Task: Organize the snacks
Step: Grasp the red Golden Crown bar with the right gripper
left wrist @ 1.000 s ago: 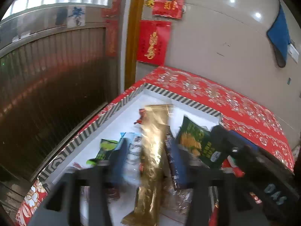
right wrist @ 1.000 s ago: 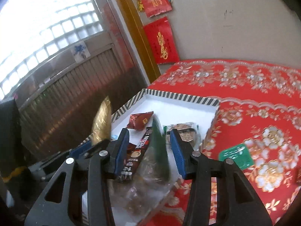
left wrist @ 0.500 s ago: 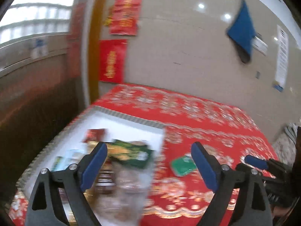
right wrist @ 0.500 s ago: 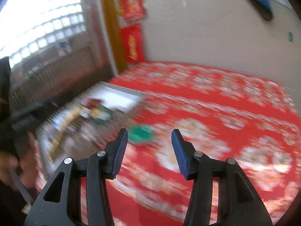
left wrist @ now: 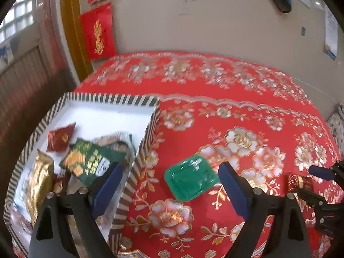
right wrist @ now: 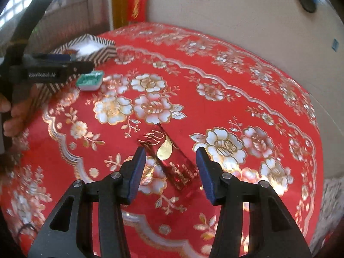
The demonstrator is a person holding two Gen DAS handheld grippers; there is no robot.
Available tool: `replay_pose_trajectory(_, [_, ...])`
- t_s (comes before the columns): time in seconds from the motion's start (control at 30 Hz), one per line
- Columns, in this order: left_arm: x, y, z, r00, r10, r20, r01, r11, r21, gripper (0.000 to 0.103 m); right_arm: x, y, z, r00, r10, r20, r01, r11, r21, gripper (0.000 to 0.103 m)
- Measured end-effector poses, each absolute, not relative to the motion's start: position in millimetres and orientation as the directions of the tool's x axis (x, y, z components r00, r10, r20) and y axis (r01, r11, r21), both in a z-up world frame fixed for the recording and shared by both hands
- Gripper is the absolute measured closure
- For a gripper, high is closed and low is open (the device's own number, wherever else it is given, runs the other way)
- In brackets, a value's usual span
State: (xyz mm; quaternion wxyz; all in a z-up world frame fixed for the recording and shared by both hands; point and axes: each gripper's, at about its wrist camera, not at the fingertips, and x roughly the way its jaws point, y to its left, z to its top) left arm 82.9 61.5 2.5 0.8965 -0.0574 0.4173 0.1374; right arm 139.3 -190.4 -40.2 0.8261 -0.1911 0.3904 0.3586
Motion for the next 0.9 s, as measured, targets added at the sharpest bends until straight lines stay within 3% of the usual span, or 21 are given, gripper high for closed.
replay_pose_trajectory(0.17, [84,65,0,0.596,0.19,-0.78,-0.309,0.951,-0.004,0.011,153,-183,-52,0.39,0.446,-0.806,-0.768,0.64,-0.018,0.055])
replay_pose_trajectory(0.33, [90,78,18,0.605,0.114,-0.788,-0.306,0.947,-0.098,0.011,148,-189,-54,0.376,0.463,-0.803,-0.748,0.663,0.033,0.056])
replay_pose_trajectory(0.47, [98,83,25,0.578,0.044,-0.815,-0.278,0.95,-0.146,0.011,137,-191,-52,0.418,0.446,-0.791,-0.691,0.721,0.041,0.073])
replay_pose_trajectory(0.7, [105,70,12,0.538,0.113,-0.836,-0.281,0.958,-0.051,0.011,132,-184,-53,0.47,0.438,-0.766,-0.619,0.783,0.068,0.077])
replay_pose_trajectory(0.9, [120,54,-8,0.5,0.212,-0.84,-0.213,0.97,0.118,0.011,127,-200,-41,0.476,0.549,-0.687,-0.633,0.756,0.166,0.077])
